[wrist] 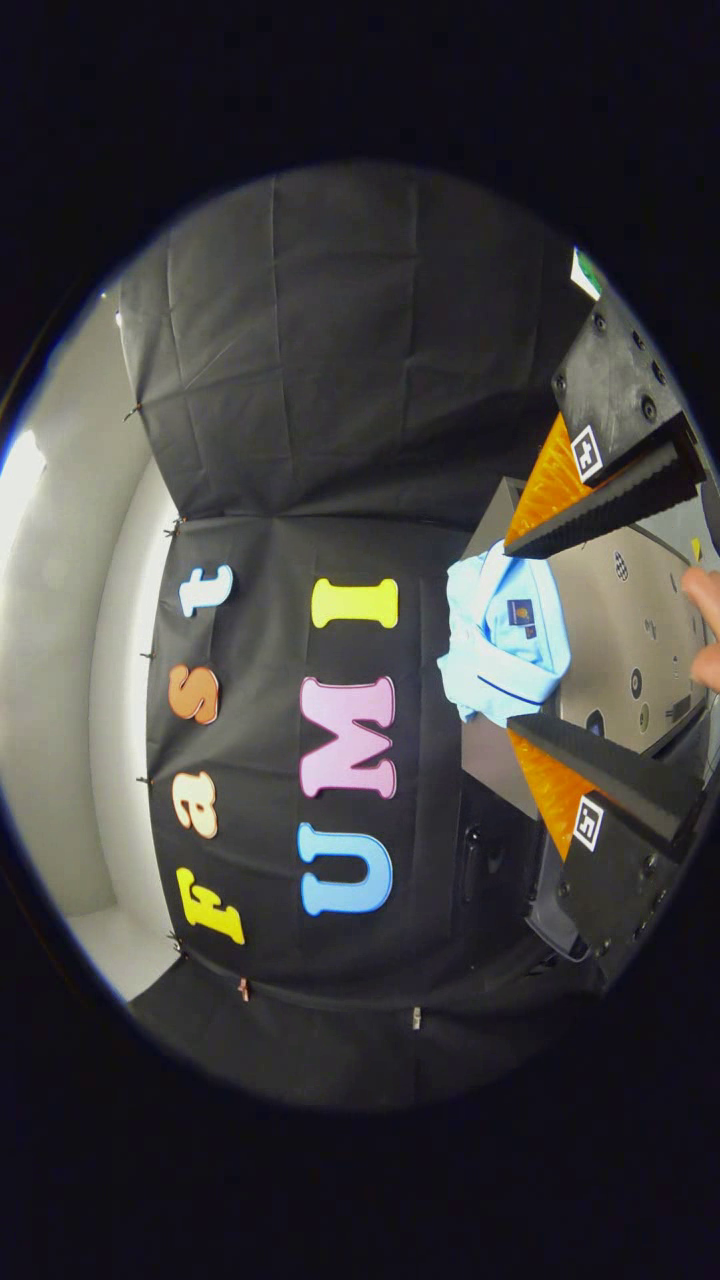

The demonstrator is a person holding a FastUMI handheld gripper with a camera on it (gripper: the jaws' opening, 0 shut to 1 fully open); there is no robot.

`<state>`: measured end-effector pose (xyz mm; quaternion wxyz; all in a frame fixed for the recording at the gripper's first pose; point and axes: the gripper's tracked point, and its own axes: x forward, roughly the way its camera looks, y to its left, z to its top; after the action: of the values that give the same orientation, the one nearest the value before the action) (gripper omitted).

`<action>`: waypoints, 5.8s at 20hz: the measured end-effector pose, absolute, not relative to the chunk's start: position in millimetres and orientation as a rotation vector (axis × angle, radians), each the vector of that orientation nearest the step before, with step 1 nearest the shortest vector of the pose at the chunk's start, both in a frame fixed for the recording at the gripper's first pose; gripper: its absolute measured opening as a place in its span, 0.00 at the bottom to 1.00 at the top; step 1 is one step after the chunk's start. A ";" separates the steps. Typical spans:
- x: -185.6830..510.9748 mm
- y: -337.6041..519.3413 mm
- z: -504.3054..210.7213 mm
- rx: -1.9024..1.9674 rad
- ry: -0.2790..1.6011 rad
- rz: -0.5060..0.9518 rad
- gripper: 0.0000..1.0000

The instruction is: Put the clothes into the washing machine and then close the washing machine lid.

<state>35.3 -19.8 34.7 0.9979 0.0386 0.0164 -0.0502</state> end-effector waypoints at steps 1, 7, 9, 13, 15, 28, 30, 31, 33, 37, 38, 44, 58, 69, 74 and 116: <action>42.6 -20.5 39.4 0.097 0.029 -0.101 0.97; 92.8 -56.2 52.4 0.130 0.069 -0.168 0.98; 120.3 -58.5 55.8 0.139 0.100 -0.159 0.99; 185.6 -52.7 47.2 0.133 0.225 -0.118 0.99; 221.7 -39.5 39.8 0.189 0.276 -0.071 0.99; 317.4 -27.3 -94.2 0.140 0.744 -0.017 0.99; 311.4 -27.3 -86.7 0.130 0.719 -0.005 0.99; 314.0 -26.7 -86.1 0.110 0.720 -0.003 0.99; 314.5 -27.8 -84.1 0.069 0.721 -0.003 0.99; 314.2 -28.1 -86.6 0.097 0.726 -0.025 0.84; 310.5 -30.9 -86.1 0.122 0.732 -0.047 0.64; 314.2 -33.3 -78.7 0.117 0.643 -0.094 0.18; 294.6 60.5 -29.2 0.035 0.652 -0.074 0.18; 265.8 208.0 -25.6 -0.032 0.676 0.064 0.18; 252.5 267.2 -22.1 -0.049 0.670 0.139 0.18; 238.6 403.5 -296.9 -0.005 0.892 0.352 0.59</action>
<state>238.6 403.5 -296.9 0.8872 -0.0026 0.4291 0.1695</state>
